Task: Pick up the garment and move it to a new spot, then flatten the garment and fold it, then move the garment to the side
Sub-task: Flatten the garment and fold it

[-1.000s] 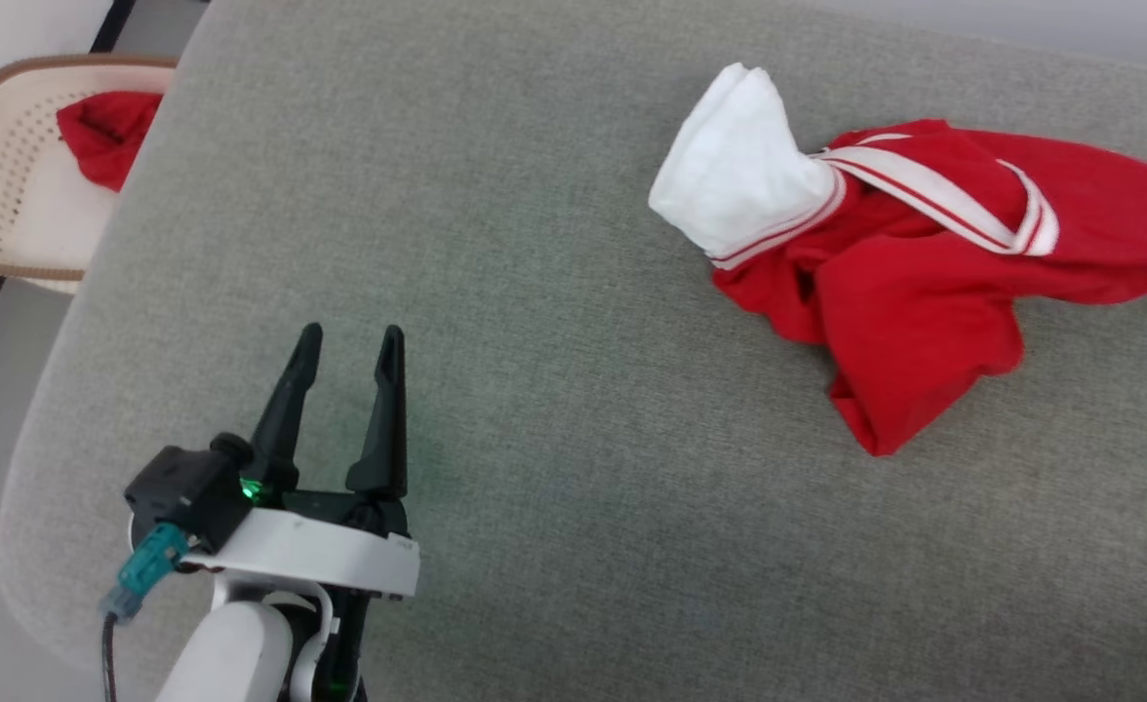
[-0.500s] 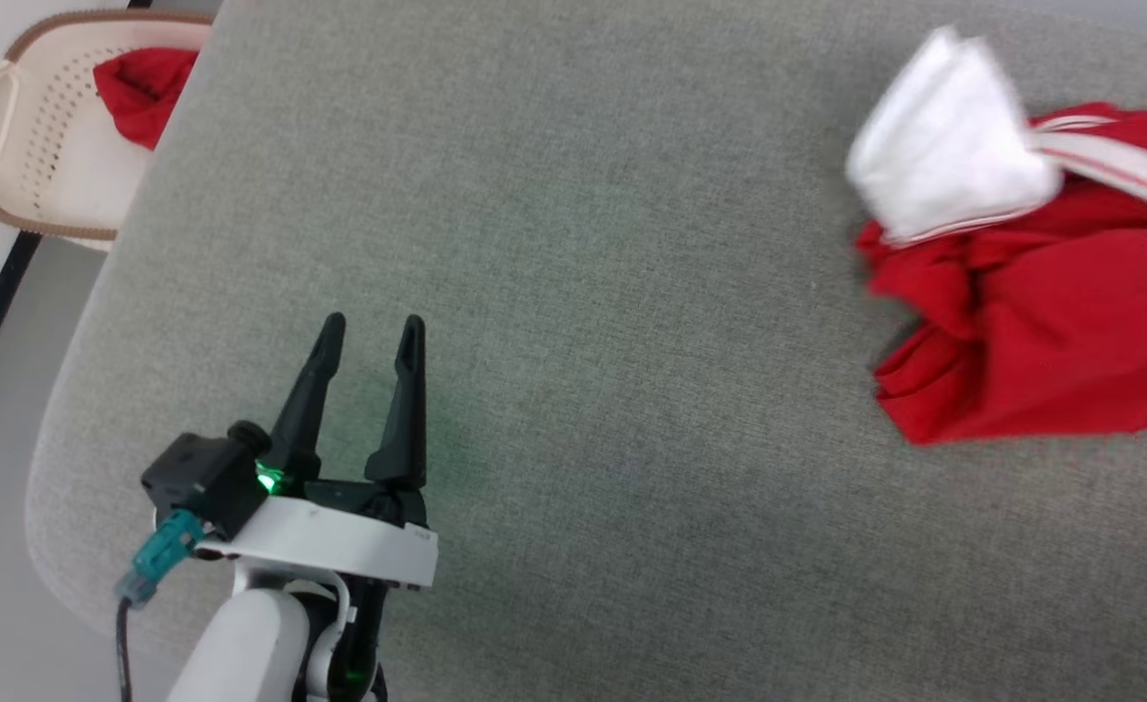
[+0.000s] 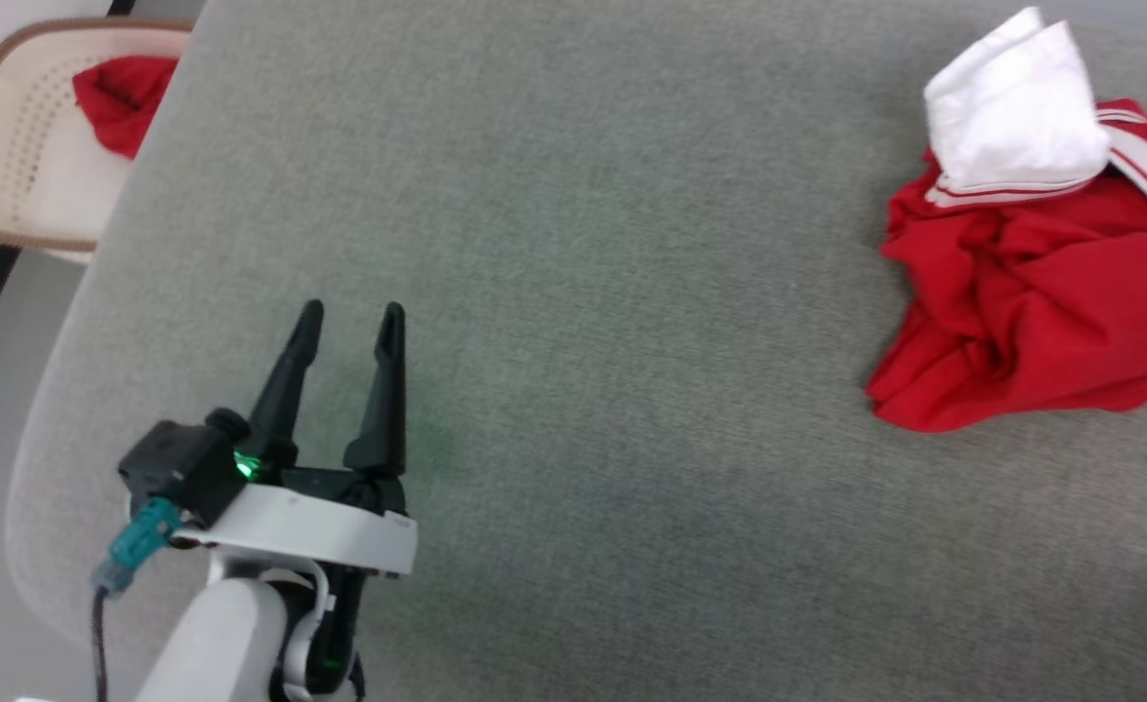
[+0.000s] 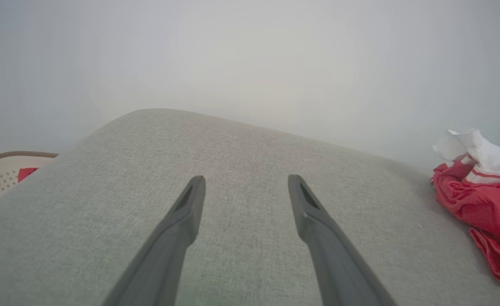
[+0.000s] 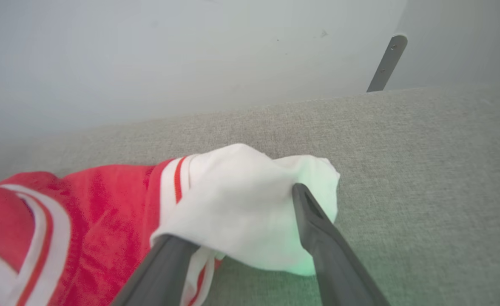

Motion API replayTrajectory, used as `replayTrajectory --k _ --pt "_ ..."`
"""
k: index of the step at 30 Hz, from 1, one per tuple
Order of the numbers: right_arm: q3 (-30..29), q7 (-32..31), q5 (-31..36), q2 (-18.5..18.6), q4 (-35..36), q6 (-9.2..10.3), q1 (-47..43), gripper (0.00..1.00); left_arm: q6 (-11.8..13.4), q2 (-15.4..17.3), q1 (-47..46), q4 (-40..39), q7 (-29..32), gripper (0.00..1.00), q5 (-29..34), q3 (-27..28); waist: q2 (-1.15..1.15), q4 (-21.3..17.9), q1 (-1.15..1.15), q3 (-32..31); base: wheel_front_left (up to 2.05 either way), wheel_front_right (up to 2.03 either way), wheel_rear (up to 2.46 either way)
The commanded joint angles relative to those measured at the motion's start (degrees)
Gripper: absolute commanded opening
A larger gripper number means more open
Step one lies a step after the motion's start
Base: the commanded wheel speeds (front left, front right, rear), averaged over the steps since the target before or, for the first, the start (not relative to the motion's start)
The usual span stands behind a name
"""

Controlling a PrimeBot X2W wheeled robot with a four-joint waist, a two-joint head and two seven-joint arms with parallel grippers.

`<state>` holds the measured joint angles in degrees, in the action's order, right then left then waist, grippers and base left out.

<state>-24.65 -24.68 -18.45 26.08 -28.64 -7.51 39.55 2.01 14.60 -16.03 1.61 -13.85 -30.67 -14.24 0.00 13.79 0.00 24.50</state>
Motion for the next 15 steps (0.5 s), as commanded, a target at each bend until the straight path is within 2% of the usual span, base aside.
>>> replayTrajectory --k 1,8,15 --pt "2.06 1.33 -1.83 0.86 1.49 0.04 -2.61 1.0 0.05 0.78 0.03 -0.64 0.33 1.0 0.42 0.23 0.0 -1.79 0.0 -1.59 0.0 0.0 0.0" --pt "10.53 8.57 -10.15 1.36 15.15 0.04 -14.45 1.0 -1.32 7.6 -2.58 -5.4 5.33 1.0 2.59 0.74 0.0 -6.25 0.0 -4.03 0.0 0.0 0.0" --pt "15.25 12.31 -12.82 -3.49 30.39 0.04 -24.04 1.0 -7.43 15.48 -13.65 -9.34 15.63 1.0 4.95 -3.81 0.0 -12.05 0.0 -4.19 0.0 0.0 0.0"
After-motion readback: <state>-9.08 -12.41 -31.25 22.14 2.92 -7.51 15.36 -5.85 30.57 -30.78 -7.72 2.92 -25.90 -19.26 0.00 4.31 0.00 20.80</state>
